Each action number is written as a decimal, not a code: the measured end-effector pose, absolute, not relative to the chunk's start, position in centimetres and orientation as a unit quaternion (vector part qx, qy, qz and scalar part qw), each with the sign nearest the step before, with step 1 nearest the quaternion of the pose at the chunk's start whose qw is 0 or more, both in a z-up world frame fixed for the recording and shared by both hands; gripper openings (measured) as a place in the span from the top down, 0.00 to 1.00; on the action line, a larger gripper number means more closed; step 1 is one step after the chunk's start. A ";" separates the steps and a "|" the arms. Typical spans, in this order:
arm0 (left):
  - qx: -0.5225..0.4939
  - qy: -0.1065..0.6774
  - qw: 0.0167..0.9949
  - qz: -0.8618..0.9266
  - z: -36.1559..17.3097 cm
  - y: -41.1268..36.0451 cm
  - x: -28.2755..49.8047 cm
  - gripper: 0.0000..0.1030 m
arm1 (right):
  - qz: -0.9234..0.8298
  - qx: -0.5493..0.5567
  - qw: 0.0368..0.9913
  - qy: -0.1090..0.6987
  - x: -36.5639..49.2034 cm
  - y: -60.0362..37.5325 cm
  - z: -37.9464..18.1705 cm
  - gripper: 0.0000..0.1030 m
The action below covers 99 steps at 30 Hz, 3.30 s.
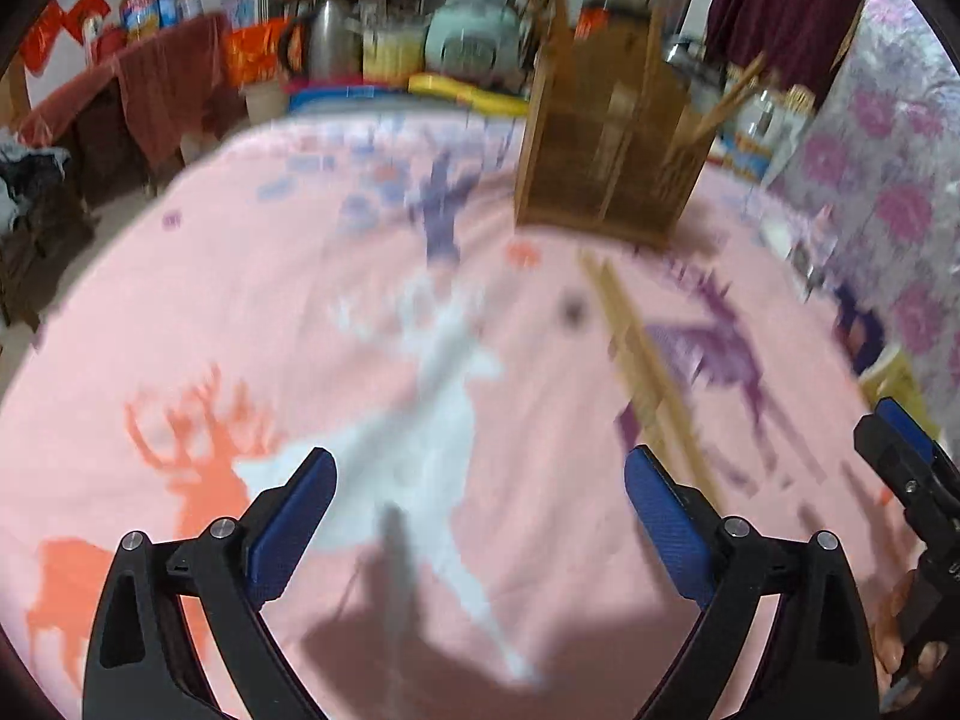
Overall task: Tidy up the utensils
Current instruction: 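Move both open tools back down to the loose chopsticks, then close the left tool on a chopstick while the right tool grasps another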
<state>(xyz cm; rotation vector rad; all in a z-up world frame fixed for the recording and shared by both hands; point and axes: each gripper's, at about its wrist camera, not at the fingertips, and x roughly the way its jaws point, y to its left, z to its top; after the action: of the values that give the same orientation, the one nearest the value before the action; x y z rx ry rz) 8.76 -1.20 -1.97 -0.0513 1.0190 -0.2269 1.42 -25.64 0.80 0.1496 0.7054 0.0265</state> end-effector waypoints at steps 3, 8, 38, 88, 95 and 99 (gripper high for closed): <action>-0.030 0.521 0.843 -0.126 -3.6 -1.5 9.4 0.08 | 0.014 0.072 0.921 0.384 2.1 -25.7 -0.9 0.12; -0.014 0.524 0.841 -0.136 -3.9 -2.2 9.0 0.08 | 0.003 0.053 0.910 0.411 2.6 -25.2 -2.1 0.12; 0.031 0.529 0.838 -0.128 -4.8 -5.3 10.8 0.06 | -0.027 0.169 0.887 0.429 3.0 -29.7 -3.1 0.12; -0.002 0.518 0.848 -0.114 -4.1 -2.2 9.6 0.25 | 0.018 0.033 0.884 0.467 4.1 -24.5 -4.3 0.66; -0.006 0.518 0.848 -0.115 -4.1 -2.0 9.5 0.25 | 0.040 0.031 0.884 0.465 3.8 -24.3 -4.3 0.62; -0.003 0.517 0.848 -0.118 -4.0 -2.2 9.4 0.25 | 0.046 0.028 0.882 0.469 4.0 -23.9 -4.5 0.62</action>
<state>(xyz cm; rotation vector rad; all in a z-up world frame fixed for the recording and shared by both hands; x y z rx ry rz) 9.38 -2.21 -4.04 -0.0064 1.0893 -0.2481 4.03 -23.92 -4.49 0.0579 0.9761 0.0956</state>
